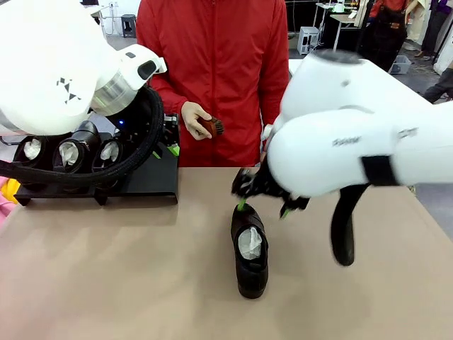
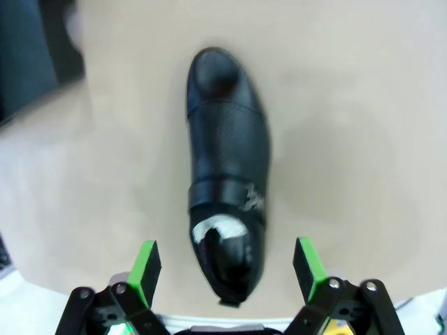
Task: Organize the shoes by placing them on the stand.
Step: Place the Shoe from the middle of the table onto the Shoes Stand.
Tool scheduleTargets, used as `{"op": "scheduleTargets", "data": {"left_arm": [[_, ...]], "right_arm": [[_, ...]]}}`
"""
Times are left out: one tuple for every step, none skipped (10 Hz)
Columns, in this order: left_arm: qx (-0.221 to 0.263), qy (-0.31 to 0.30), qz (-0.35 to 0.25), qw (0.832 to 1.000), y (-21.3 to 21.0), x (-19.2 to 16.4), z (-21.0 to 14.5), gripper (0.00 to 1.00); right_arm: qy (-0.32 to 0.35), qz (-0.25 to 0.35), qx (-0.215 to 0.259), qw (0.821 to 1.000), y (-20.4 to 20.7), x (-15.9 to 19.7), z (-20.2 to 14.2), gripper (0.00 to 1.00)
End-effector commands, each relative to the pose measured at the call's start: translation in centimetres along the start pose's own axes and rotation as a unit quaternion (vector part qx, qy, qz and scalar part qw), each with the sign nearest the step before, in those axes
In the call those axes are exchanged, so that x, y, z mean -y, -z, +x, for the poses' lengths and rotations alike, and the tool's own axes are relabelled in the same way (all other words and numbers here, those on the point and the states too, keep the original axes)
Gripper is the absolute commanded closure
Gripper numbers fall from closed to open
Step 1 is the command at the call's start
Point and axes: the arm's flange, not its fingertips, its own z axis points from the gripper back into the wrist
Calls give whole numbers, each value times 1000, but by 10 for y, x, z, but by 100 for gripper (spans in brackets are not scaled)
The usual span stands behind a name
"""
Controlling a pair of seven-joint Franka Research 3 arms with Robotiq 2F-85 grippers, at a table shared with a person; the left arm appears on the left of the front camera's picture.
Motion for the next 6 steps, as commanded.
{"op": "scheduleTargets", "data": {"left_arm": [[14,-33,37,999,-8,24,-27,60],[18,-51,45,998,-12,32,-38,60],[34,-77,77,993,-10,42,-51,60],[36,-95,83,991,-4,53,-63,60],[-22,-118,103,987,3,69,-80,60],[-31,-93,103,990,4,83,-92,60]], "right_arm": [[54,-15,54,997,-27,41,28,0],[95,-8,69,993,-36,61,43,0],[141,-16,81,987,-39,84,57,0],[196,-53,93,975,-34,110,70,0],[240,-85,81,964,-21,136,82,0],[279,-116,68,951,-8,154,87,0]]}}
